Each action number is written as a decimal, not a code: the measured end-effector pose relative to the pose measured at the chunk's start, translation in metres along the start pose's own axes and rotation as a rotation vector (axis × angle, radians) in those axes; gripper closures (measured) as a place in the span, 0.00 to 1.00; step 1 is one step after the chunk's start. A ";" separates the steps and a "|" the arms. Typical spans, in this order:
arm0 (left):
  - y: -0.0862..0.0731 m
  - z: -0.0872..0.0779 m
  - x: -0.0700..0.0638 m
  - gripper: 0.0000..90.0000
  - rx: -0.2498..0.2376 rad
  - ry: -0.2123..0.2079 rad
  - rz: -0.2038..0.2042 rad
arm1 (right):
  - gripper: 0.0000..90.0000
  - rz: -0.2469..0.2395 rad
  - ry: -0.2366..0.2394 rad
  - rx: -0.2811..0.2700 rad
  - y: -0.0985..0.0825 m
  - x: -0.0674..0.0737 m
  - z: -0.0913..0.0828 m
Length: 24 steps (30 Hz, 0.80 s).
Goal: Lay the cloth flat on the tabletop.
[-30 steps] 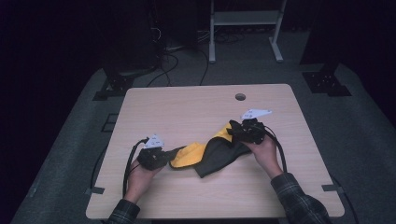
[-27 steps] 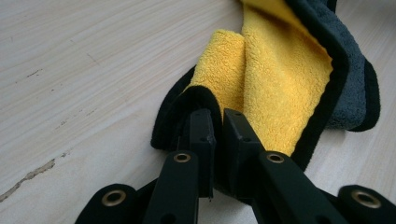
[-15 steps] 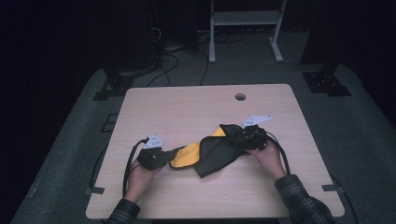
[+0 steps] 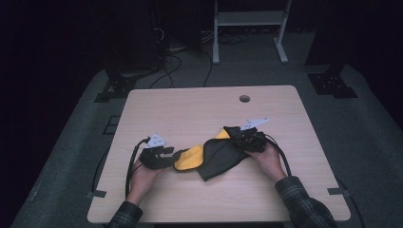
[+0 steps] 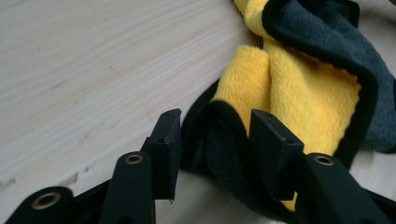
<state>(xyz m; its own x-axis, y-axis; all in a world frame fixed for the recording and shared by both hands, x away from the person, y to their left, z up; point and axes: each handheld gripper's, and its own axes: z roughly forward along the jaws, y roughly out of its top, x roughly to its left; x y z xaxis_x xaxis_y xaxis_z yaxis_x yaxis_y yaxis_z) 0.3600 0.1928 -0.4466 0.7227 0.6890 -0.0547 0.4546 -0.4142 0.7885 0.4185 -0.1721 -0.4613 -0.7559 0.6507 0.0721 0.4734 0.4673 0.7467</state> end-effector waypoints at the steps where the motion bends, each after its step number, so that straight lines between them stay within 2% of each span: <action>1: 0.002 0.002 0.000 0.58 -0.006 0.001 0.001 | 0.86 -0.003 -0.002 0.001 0.000 0.001 -0.001; 2: 0.003 0.004 -0.001 0.56 -0.014 -0.003 0.000 | 0.86 -0.007 -0.002 -0.002 0.001 0.001 -0.003; 6: 0.005 0.010 -0.002 0.55 0.017 -0.006 0.010 | 0.86 -0.015 -0.003 -0.016 0.003 0.004 -0.010; 9: 0.006 0.012 -0.001 0.64 0.022 0.003 0.007 | 0.86 -0.022 -0.009 -0.019 0.003 0.005 -0.017; 11: 0.007 0.013 0.001 0.72 0.034 0.002 0.007 | 0.86 -0.026 -0.009 -0.026 0.003 0.006 -0.022; 14: 0.008 0.015 0.003 0.78 0.042 -0.008 0.000 | 0.86 -0.028 -0.012 -0.033 0.001 0.007 -0.029; 17: 0.008 0.014 0.002 0.91 0.056 -0.016 0.006 | 0.86 -0.032 -0.019 -0.043 0.000 0.008 -0.038; 20: 0.010 0.005 0.000 0.94 0.027 -0.014 0.008 | 0.86 -0.026 -0.023 -0.064 0.000 0.008 -0.049; 24: 0.015 -0.015 0.003 0.94 -0.063 -0.004 -0.009 | 0.87 -0.023 -0.032 -0.105 0.002 0.007 -0.067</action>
<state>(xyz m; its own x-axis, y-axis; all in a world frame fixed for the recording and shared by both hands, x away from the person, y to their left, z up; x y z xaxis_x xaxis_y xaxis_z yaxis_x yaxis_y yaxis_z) 0.3612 0.1973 -0.4256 0.7211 0.6899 -0.0643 0.4272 -0.3696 0.8252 0.3831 -0.2068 -0.4151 -0.7502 0.6603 0.0344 0.4050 0.4178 0.8133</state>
